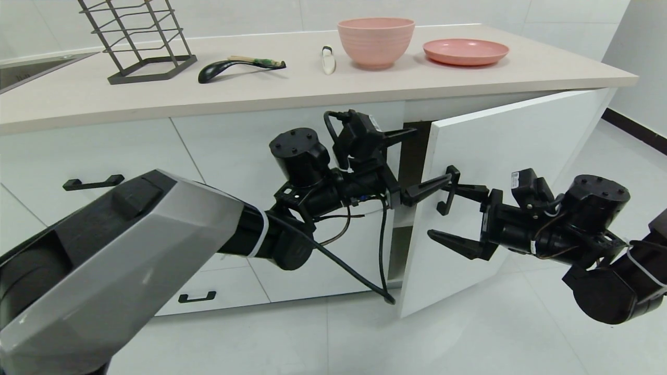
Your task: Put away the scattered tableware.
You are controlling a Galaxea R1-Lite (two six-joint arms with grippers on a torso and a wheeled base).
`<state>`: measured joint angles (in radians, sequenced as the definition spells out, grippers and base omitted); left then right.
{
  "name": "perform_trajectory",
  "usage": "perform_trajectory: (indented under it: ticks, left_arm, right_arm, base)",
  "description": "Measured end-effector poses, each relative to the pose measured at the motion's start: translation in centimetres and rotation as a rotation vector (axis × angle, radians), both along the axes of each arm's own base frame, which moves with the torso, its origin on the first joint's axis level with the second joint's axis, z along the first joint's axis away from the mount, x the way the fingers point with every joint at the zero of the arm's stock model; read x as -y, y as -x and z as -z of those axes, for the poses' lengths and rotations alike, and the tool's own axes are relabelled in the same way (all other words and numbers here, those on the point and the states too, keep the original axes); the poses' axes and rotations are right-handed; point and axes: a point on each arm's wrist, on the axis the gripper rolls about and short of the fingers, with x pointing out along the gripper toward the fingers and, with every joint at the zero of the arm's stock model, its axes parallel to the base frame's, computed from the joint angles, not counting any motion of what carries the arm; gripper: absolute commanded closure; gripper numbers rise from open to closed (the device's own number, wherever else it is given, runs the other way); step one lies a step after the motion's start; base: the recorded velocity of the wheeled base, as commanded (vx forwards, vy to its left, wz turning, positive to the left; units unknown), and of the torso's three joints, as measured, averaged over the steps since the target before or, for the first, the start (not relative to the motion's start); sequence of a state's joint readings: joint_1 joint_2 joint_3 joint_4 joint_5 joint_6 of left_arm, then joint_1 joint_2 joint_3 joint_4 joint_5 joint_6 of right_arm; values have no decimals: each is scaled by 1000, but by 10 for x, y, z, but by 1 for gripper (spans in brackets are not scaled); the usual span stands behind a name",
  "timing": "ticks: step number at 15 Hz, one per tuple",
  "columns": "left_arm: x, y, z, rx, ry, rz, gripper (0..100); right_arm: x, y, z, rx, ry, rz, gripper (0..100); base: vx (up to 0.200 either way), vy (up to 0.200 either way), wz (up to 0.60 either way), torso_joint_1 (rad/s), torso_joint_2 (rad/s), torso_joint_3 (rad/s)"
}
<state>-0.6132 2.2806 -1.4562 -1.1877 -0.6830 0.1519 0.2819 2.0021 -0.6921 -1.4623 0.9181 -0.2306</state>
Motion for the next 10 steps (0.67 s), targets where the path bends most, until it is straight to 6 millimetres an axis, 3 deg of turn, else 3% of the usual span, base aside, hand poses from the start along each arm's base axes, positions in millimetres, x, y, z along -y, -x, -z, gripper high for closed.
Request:
perform_trajectory:
  ticks: [5, 10]
  left_arm:
    - [29, 10, 14, -20, 0, 32, 0]
    - [46, 21, 21, -33, -9, 71, 0]
  right_arm:
    - [5, 17, 0, -17, 13, 0, 0]
    - [7, 20, 4, -28, 19, 56, 0]
  base:
    - [0, 0, 0, 0, 0, 0]
    - [0, 0, 0, 0, 0, 0]
